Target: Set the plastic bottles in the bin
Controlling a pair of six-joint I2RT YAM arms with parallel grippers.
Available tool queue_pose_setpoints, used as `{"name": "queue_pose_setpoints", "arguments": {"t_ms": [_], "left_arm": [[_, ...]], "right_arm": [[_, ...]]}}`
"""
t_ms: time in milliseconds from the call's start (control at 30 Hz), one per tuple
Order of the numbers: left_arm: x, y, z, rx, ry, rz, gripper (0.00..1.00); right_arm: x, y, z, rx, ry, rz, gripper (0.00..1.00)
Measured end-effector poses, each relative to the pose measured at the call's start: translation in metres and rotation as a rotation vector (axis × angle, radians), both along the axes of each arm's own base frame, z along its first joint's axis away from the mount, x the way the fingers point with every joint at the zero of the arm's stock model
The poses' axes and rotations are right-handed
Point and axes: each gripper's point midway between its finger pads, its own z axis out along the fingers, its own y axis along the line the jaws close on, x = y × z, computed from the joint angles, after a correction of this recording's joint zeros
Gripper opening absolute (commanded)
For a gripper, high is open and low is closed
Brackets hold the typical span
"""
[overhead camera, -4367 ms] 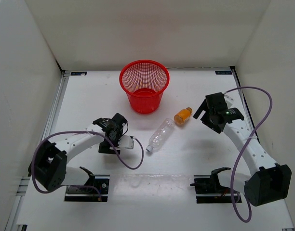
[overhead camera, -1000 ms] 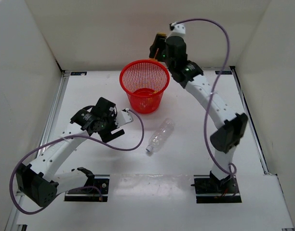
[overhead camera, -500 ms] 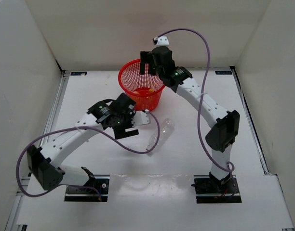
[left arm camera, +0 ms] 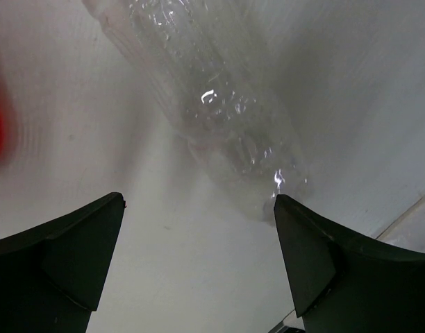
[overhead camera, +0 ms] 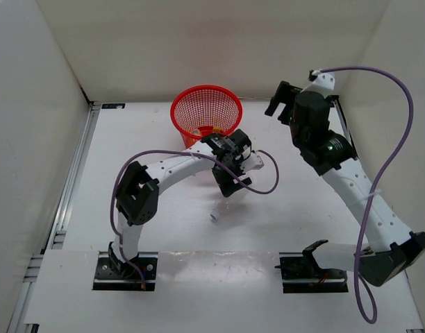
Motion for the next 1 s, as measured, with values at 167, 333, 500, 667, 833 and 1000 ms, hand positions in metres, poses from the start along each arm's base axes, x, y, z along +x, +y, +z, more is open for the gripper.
{"name": "queue_pose_setpoints", "arguments": {"t_ms": [167,333,500,667,833,1000], "left_arm": [[-0.006,-0.009,-0.034,0.018,0.095,0.085,1.00],[-0.013,-0.020,-0.049,-0.011,0.166,0.128,1.00],[-0.016,-0.026,-0.062,-0.023,0.213,0.150,0.95],[-0.018,-0.025,-0.074,-0.023,0.267,0.149,0.51],[0.000,-0.028,-0.053,-0.070,0.215,0.112,0.24],[0.035,-0.047,0.020,-0.204,0.032,0.040,0.24]], "right_arm": [[-0.018,-0.026,-0.032,-0.028,0.060,-0.059,1.00],[-0.028,-0.042,-0.034,-0.033,0.065,-0.100,1.00],[-0.033,-0.053,-0.029,-0.029,0.051,-0.130,1.00],[-0.033,-0.058,-0.030,-0.032,0.056,-0.146,1.00],[-0.032,-0.060,-0.032,-0.026,0.059,-0.154,1.00],[-0.032,-0.066,-0.040,0.004,0.075,-0.192,1.00]]}}
